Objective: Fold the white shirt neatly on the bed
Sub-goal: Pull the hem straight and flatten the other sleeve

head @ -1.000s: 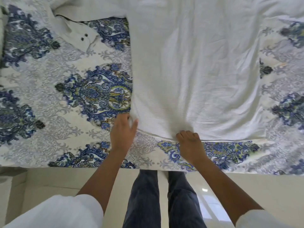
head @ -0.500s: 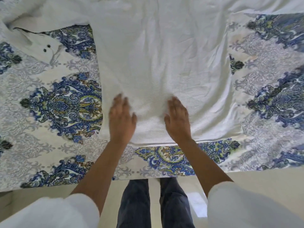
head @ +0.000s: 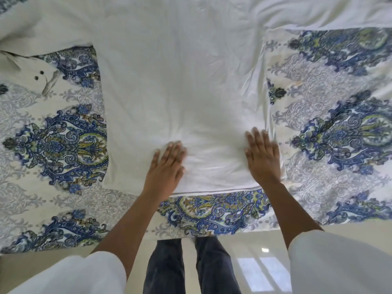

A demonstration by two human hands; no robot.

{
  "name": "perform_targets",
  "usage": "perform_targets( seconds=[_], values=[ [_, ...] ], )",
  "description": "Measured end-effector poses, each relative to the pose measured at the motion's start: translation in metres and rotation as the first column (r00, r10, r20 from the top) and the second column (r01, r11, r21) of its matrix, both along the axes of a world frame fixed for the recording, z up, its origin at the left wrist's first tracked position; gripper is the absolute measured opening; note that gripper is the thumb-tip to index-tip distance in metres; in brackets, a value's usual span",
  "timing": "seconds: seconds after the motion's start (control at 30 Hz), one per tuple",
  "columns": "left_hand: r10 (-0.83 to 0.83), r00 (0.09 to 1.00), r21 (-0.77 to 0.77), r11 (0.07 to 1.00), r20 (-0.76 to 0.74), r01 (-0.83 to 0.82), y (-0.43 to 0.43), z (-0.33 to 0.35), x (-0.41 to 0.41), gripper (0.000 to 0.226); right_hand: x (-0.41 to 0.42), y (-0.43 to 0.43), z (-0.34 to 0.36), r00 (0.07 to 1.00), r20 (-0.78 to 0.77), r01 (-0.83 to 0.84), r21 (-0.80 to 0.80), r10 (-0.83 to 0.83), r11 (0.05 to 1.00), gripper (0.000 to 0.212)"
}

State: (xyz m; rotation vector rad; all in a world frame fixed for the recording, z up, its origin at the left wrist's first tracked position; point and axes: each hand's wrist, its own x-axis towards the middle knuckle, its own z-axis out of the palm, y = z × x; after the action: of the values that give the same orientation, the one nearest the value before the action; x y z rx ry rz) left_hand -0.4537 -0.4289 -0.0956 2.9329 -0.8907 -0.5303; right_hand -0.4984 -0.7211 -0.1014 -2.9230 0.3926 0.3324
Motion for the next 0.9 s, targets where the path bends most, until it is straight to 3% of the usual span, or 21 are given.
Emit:
perform_targets(
  seconds=[0.1, 0.13, 0.23, 0.3, 0.43, 0.53, 0.63, 0.67, 0.7, 0.77, 0.8, 0.83, 0.9],
  values=[
    [0.225, 0.974, 0.031, 0.974, 0.018, -0.226, 0.004, -0.002, 0.02, 0.063, 0.011, -0.027, 0.004, 0.963, -0.027, 0.269, 0.023, -0.269, 0.963, 0.061],
    [0.247, 0.968, 0.007, 0.969, 0.042, -0.248, 0.002, -0.001, 0.026, 0.064, 0.02, -0.02, 0.008, 0.96, 0.013, 0.279, 0.012, -0.279, 0.96, 0.061],
    [0.086, 0.993, -0.017, 0.996, 0.086, -0.085, -0.019, 0.0, 0.035, 0.062, 0.045, 0.042, 0.009, 0.983, 0.169, -0.075, 0.025, 0.07, 0.997, 0.056],
    [-0.003, 0.997, -0.027, 1.0, 0.073, 0.005, -0.033, -0.005, 0.042, 0.06, 0.055, 0.081, 0.002, 0.934, 0.164, -0.329, 0.058, 0.316, 0.942, 0.052],
    [0.004, 0.993, 0.006, 1.0, 0.12, -0.005, -0.025, -0.019, 0.083, 0.063, 0.096, 0.065, -0.021, 0.863, 0.117, -0.495, 0.002, 0.491, 0.869, 0.049],
    [0.093, 0.973, 0.019, 0.995, 0.211, -0.1, -0.003, -0.023, 0.136, 0.067, 0.142, 0.002, -0.03, 0.913, 0.115, -0.379, -0.114, 0.391, 0.918, 0.053],
    [0.336, 0.924, -0.049, 0.942, 0.183, -0.333, -0.009, -0.017, 0.172, 0.07, 0.173, -0.013, -0.015, 0.986, 0.167, -0.025, -0.043, 0.032, 0.999, 0.06],
    [0.297, 0.938, -0.071, 0.955, 0.176, -0.289, -0.017, -0.015, 0.175, 0.07, 0.179, 0.005, -0.011, 0.973, 0.229, -0.023, -0.019, 0.026, 1.0, 0.061],
    [0.161, 0.971, -0.074, 0.986, 0.178, -0.15, -0.024, -0.016, 0.178, 0.068, 0.182, 0.031, -0.01, 0.951, 0.284, -0.122, -0.02, 0.123, 0.992, 0.059],
    [-0.168, 0.964, -0.049, 0.982, 0.204, 0.181, -0.026, -0.022, 0.191, 0.061, 0.18, 0.073, -0.018, 0.828, 0.239, -0.498, -0.104, 0.508, 0.861, 0.054],
    [-0.22, 0.951, -0.038, 0.972, 0.219, 0.234, -0.021, -0.025, 0.207, 0.06, 0.187, 0.077, -0.022, 0.759, 0.194, -0.614, -0.105, 0.622, 0.782, 0.052],
    [-0.207, 0.955, -0.018, 0.976, 0.214, 0.216, -0.014, -0.028, 0.226, 0.06, 0.204, 0.069, -0.025, 0.752, 0.176, -0.633, -0.076, 0.635, 0.77, 0.051],
    [-0.138, 0.961, 0.007, 0.99, 0.242, 0.14, 0.003, -0.031, 0.265, 0.061, 0.244, 0.037, -0.032, 0.812, 0.169, -0.551, -0.091, 0.558, 0.829, 0.051]
  ],
)
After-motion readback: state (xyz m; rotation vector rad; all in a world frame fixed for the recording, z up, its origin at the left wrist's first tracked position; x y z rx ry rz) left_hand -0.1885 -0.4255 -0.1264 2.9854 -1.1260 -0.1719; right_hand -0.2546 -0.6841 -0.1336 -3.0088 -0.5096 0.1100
